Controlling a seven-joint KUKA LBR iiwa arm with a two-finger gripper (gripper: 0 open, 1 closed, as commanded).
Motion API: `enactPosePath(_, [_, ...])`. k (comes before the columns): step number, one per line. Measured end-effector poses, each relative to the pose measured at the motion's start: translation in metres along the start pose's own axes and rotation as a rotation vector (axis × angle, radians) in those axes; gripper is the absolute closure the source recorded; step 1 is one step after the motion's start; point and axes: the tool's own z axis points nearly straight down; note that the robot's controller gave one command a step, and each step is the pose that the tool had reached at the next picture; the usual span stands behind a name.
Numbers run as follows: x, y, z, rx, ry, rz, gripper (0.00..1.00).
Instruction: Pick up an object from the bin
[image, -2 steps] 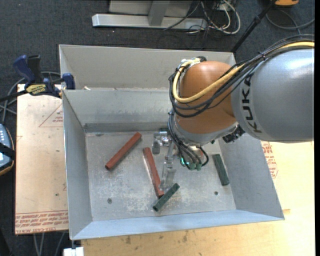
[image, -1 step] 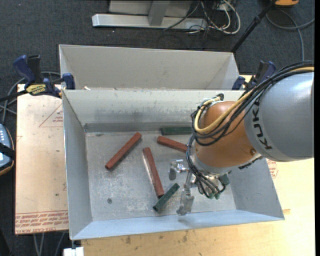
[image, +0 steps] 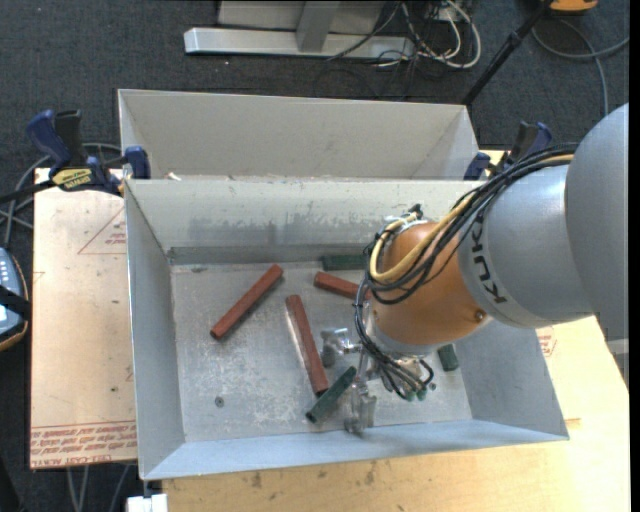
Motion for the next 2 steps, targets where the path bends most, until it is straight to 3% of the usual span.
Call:
enactPosePath(1, [0.0, 0.0, -0.003, 0.0, 0.0, 0.0, 1.0])
enactPosePath(2, [0.005, 0.015, -0.116, 0.001, -0.007, -0.351, 1.0])
